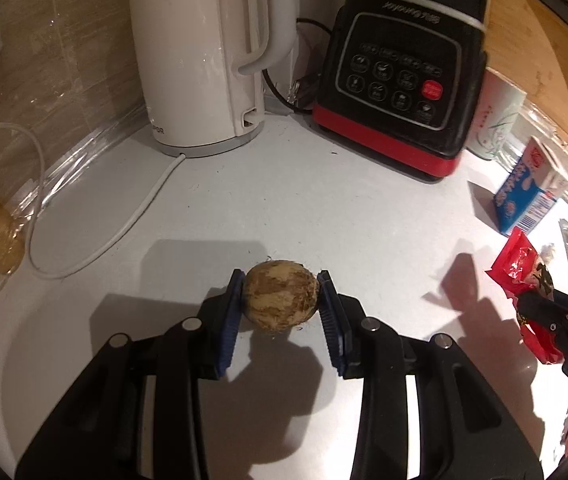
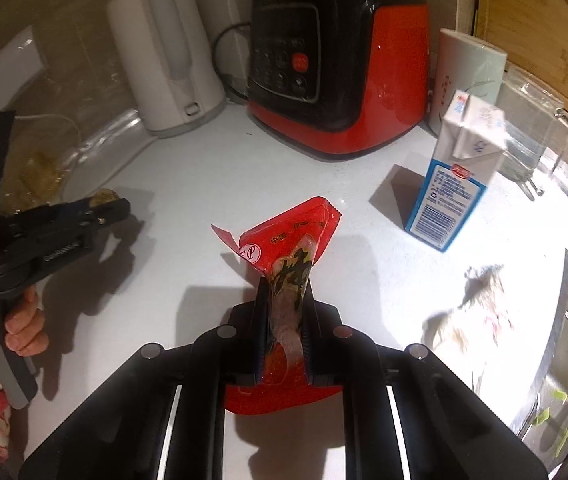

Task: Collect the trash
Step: 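Carry the fruit and red packet over the basket and release both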

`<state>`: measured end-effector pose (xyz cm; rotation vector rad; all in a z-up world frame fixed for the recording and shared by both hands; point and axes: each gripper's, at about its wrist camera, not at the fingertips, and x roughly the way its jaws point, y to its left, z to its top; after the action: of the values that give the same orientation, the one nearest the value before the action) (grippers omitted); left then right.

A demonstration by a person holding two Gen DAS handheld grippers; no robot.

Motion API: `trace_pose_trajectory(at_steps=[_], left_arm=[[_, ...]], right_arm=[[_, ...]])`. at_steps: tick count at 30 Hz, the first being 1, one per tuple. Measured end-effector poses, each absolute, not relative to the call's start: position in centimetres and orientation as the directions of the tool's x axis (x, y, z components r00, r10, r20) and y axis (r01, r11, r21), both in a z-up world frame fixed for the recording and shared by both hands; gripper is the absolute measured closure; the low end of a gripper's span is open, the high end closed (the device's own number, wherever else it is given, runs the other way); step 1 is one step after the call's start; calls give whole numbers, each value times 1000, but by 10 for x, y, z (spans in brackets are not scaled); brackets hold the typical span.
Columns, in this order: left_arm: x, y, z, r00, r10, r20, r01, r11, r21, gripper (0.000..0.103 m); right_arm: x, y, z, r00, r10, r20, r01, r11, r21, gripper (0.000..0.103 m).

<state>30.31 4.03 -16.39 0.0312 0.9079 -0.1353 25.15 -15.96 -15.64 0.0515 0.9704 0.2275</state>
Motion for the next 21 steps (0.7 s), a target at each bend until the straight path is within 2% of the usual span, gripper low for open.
trace_pose_trajectory(at_steps=[10,21], left_arm=[[182,19,-138,589,-169,-790,208,977,-54,67],[21,-26,-127,516,-265,-815,342,936,-87,67]], right_arm=[[126,-164,-116,563,259,-785,-166,966,200,88],[-38,-176,-109,527,283,-802,-168,959,228,87]])
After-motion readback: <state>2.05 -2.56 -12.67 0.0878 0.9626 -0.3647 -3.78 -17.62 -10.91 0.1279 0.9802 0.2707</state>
